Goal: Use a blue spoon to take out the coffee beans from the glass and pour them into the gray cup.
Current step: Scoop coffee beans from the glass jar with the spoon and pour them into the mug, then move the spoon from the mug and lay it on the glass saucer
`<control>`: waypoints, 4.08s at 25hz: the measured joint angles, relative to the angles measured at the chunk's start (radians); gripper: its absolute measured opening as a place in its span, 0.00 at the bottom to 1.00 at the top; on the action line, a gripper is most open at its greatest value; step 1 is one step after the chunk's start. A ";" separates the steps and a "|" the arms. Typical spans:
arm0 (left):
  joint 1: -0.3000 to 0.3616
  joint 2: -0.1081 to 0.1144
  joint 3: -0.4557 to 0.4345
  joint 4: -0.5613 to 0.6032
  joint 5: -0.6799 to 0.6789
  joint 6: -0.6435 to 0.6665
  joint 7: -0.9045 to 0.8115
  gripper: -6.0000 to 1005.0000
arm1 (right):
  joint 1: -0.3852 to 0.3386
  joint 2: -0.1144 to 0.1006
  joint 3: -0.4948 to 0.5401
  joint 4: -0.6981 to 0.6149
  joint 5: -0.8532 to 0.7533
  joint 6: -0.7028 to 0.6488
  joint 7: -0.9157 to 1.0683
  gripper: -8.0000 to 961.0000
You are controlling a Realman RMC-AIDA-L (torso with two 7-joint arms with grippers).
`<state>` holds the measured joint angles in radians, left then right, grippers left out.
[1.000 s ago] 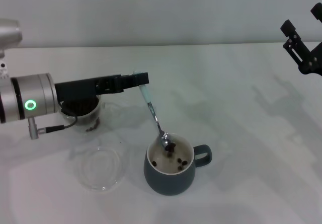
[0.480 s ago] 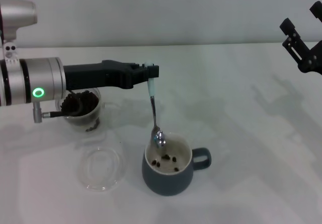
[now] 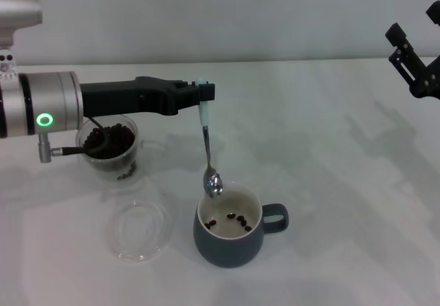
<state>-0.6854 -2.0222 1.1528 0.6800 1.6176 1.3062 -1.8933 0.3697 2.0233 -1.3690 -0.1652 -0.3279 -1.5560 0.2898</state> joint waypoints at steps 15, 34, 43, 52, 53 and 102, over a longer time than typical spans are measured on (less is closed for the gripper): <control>0.145 0.034 -0.228 -0.010 -0.013 0.076 -0.047 0.14 | 0.002 0.000 -0.002 -0.001 0.001 0.002 0.003 0.74; 0.250 0.015 -0.285 -0.177 -0.008 0.040 0.057 0.14 | 0.003 0.000 -0.030 -0.013 0.001 -0.032 0.060 0.74; 0.250 0.010 -0.286 -0.179 -0.009 0.027 0.058 0.14 | -0.005 0.000 -0.043 -0.004 -0.001 -0.060 0.072 0.74; 0.251 0.004 -0.283 -0.203 -0.002 0.019 0.048 0.14 | -0.013 -0.003 -0.036 -0.004 0.024 -0.066 0.135 0.74; 0.254 0.004 -0.283 -0.203 -0.002 0.019 0.048 0.14 | -0.015 -0.004 -0.036 -0.004 0.031 -0.071 0.135 0.74; 0.287 -0.030 -0.286 -0.281 -0.019 -0.067 0.039 0.27 | -0.039 -0.011 -0.034 0.054 0.076 -0.145 0.186 0.74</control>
<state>-0.3985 -2.0520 0.8666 0.3988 1.5991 1.2393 -1.8539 0.3312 2.0122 -1.4034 -0.1111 -0.2524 -1.7015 0.4762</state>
